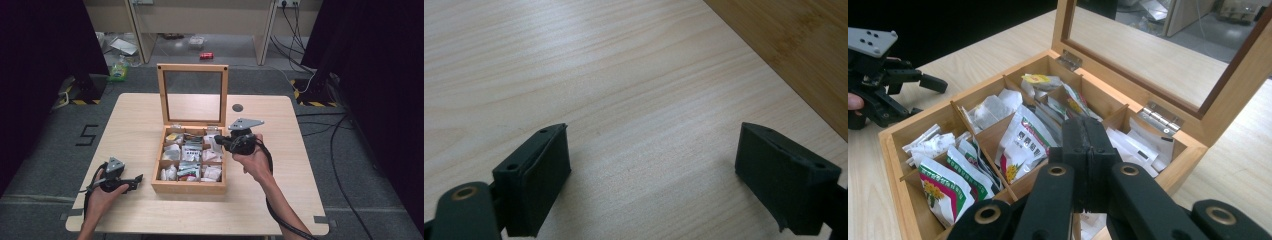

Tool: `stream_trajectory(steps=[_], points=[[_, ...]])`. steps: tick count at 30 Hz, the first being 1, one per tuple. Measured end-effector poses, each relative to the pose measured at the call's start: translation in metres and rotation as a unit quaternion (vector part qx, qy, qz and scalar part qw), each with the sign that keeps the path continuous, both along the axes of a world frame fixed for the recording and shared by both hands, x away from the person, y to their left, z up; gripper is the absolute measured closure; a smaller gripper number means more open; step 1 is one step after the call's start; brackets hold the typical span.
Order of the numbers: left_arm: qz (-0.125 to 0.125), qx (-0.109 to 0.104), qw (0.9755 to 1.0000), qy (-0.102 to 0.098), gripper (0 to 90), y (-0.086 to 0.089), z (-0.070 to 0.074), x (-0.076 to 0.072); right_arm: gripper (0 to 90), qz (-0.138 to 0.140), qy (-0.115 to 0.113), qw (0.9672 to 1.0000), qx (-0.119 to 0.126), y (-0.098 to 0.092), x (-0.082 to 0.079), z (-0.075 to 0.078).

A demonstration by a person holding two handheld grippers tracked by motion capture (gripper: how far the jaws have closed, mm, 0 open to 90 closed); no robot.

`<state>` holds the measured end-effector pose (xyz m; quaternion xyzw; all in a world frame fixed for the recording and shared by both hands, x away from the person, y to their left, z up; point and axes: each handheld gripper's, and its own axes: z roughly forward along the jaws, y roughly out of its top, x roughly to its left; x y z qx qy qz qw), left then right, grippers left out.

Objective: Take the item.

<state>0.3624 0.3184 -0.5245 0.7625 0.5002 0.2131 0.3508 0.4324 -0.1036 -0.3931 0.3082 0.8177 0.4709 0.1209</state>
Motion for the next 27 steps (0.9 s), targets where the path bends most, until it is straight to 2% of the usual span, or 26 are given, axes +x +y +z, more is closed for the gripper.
stream_trajectory(steps=[17, 27], points=[[0.000, 0.000, 1.0000, 0.000, 13.7, 0.000, 0.000, 0.000, 90.0, -0.026, -0.012, 0.9995, 0.011, -0.029, -0.001, 0.013], [0.000, 0.000, 1.0000, 0.000, 13.8, 0.000, 0.000, 0.000, 90.0, -0.043, -0.014, 0.9989, 0.011, -0.048, -0.002, 0.014]])
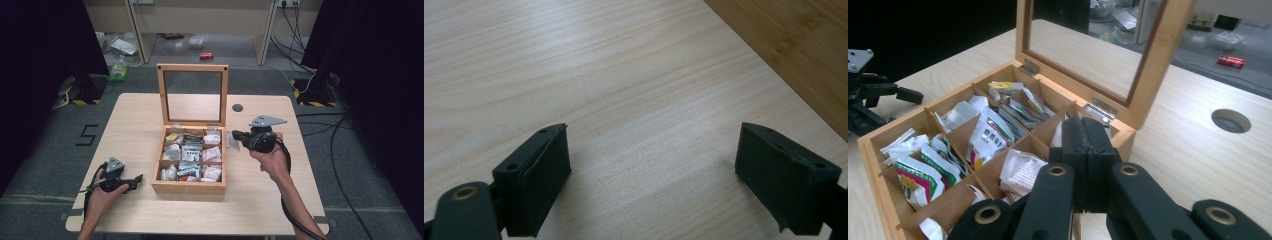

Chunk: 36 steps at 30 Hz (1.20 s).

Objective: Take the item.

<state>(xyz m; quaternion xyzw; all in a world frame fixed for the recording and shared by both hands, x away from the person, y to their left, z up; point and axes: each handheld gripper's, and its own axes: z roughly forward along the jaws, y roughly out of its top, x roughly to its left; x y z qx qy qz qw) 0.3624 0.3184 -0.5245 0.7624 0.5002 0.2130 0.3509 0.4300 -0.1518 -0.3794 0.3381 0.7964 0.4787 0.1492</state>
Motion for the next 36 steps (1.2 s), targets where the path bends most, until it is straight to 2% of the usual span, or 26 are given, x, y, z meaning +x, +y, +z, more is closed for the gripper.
stream_trajectory(steps=[18, 24, 30, 36], points=[[0.000, 0.000, 1.0000, 0.000, 13.7, 0.000, 0.000, 0.000, 90.0, -0.043, 0.004, 0.9991, 0.005, -0.034, 0.001, -0.012], [0.000, 0.000, 1.0000, 0.000, 13.8, 0.000, 0.000, 0.000, 90.0, -0.057, 0.013, 0.9983, 0.002, -0.044, 0.002, -0.024], [0.000, 0.000, 1.0000, 0.000, 13.7, 0.000, 0.000, 0.000, 90.0, -0.073, 0.022, 0.9971, 0.005, -0.054, 0.003, -0.043], [0.000, 0.000, 1.0000, 0.000, 13.7, 0.000, 0.000, 0.000, 90.0, -0.079, 0.026, 0.9965, 0.003, -0.058, 0.002, -0.053]])
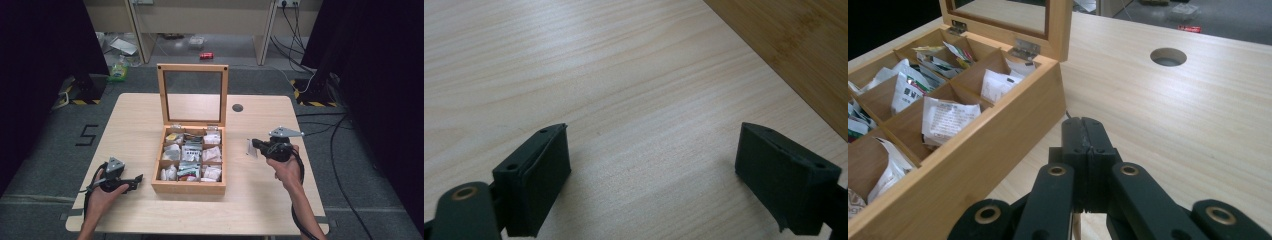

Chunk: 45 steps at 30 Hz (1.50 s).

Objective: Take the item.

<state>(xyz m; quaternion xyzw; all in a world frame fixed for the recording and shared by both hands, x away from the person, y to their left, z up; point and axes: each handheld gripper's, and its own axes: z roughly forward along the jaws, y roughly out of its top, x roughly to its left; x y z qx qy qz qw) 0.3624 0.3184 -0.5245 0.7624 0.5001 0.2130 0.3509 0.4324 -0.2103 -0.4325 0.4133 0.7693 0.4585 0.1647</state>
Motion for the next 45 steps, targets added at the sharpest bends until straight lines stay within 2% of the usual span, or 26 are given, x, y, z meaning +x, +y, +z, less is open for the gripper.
stream_trajectory(steps=[17, 28, 39, 45], points=[[0.000, 0.000, 1.0000, 0.000, 13.8, 0.000, 0.000, 0.000, 90.0, -0.023, 0.013, 0.9996, 0.011, -0.014, -0.004, -0.030], [0.000, 0.000, 1.0000, 0.000, 13.8, 0.000, 0.000, 0.000, 90.0, -0.019, 0.019, 0.9996, 0.010, -0.013, -0.006, -0.035], [0.000, 0.000, 1.0000, 0.000, 13.7, 0.000, 0.000, 0.000, 89.9, -0.028, 0.027, 0.9992, 0.007, -0.013, -0.006, -0.042], [0.000, 0.000, 1.0000, 0.000, 13.7, 0.000, 0.000, 0.000, 88.7, -0.038, 0.030, 0.9988, -0.004, -0.017, -0.005, -0.046]])
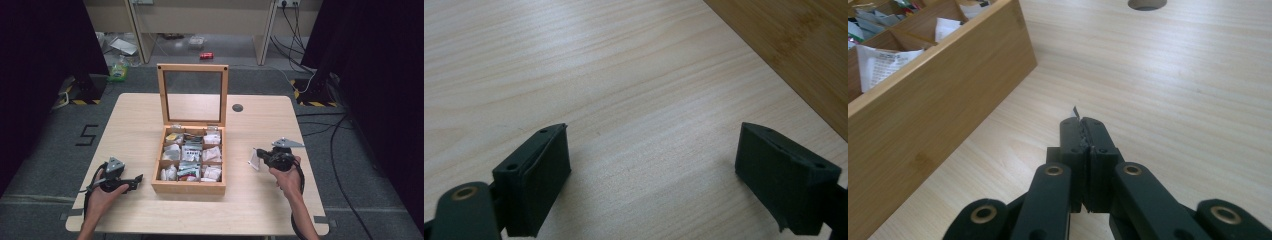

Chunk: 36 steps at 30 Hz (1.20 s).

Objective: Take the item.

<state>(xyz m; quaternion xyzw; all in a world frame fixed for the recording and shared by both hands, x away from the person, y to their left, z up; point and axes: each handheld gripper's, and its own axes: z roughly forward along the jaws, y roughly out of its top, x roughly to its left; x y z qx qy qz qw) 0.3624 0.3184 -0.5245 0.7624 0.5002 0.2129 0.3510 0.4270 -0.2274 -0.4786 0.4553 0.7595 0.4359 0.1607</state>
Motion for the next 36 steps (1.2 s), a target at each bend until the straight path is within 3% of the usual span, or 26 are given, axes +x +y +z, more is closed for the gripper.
stream_trajectory(steps=[6, 10, 11, 20, 36], points=[[0.000, 0.000, 1.0000, 0.000, 13.7, 0.000, 0.000, 0.000, 87.0, -0.016, 0.019, 0.9997, 0.005, -0.007, 0.001, -0.007], [0.000, 0.000, 1.0000, 0.000, 13.7, 0.000, 0.000, 0.000, 86.9, -0.018, 0.025, 0.9993, 0.020, -0.009, 0.001, -0.009], [0.000, 0.000, 1.0000, 0.000, 13.7, 0.000, 0.000, 0.000, 86.0, -0.019, 0.026, 0.9994, 0.012, -0.010, 0.001, -0.010], [0.000, 0.000, 1.0000, 0.000, 13.8, 0.000, 0.000, 0.000, 79.6, -0.036, 0.036, 0.9986, 0.014, -0.012, 0.001, -0.013], [0.000, 0.000, 1.0000, 0.000, 13.7, 0.000, 0.000, 0.000, 72.7, -0.038, 0.020, 0.9990, 0.010, -0.011, 0.001, -0.007]])
